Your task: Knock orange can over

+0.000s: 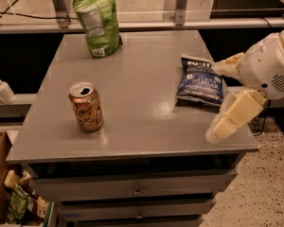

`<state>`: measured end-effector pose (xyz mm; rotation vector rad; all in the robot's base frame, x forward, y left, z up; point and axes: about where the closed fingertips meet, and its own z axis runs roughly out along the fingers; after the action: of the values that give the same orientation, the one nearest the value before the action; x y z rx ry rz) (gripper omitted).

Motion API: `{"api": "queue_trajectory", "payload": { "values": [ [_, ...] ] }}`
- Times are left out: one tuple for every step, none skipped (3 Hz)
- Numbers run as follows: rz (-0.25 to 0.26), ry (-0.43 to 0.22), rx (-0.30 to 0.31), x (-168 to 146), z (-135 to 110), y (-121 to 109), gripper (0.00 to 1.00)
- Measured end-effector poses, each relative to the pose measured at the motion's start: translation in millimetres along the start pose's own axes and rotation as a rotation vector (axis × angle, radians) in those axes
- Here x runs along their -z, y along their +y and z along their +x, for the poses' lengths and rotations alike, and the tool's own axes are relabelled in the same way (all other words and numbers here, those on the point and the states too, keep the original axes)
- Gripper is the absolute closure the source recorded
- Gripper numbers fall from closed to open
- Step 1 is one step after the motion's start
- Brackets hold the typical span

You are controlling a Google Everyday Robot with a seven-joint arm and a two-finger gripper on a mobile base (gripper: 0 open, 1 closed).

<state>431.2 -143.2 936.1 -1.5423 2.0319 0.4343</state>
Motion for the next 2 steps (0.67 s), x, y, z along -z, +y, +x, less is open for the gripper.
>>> {"api": "queue_trajectory", "payload": {
  "values": [
    [-0.063, -0.152, 0.019, -30, -20, 20, 0.00],
    [-0.129, -0.303, 0.031, -58, -34, 38, 0.00]
  ]
}}
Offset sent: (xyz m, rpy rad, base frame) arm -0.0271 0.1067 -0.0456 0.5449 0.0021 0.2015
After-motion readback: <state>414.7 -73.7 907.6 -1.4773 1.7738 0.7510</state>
